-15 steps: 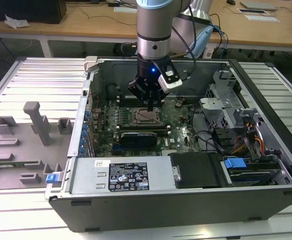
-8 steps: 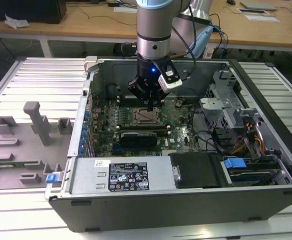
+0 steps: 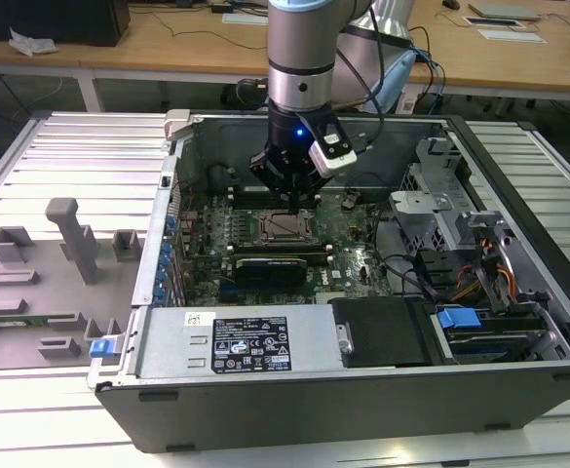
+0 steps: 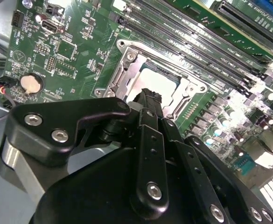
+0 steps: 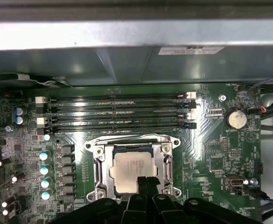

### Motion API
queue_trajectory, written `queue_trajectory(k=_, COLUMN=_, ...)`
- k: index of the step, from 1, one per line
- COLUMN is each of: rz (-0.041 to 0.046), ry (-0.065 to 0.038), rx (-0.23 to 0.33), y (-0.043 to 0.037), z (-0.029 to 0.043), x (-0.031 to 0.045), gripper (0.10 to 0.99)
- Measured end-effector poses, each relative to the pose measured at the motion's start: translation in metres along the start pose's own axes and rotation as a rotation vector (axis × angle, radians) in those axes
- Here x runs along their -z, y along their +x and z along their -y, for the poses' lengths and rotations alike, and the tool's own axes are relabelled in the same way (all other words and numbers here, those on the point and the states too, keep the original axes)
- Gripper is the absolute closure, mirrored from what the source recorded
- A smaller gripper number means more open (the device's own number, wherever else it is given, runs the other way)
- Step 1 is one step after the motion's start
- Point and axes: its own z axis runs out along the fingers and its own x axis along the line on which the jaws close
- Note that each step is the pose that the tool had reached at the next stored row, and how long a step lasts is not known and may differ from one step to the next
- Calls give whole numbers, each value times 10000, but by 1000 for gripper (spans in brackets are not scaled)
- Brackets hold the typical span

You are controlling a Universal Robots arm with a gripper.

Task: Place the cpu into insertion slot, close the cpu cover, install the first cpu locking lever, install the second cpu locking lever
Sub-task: 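Install the second cpu locking lever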

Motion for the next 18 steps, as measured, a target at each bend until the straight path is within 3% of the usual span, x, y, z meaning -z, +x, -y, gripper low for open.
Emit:
queue_trajectory(k=3, rz=1, ry=4, rx=0, y=-2, z=1, x=54, gripper=980)
queue_trajectory(k=9, rz=0, ry=6, rx=0, y=-3, z=30, x=60, gripper=980)
queue_trajectory(k=15, rz=0, ry=-1, rx=-2, y=-9, z=195, x=55, gripper=980)
queue_trajectory(k=18, rz=0, ry=-25, rx=-3, y=-14, z=320, x=51, gripper=980)
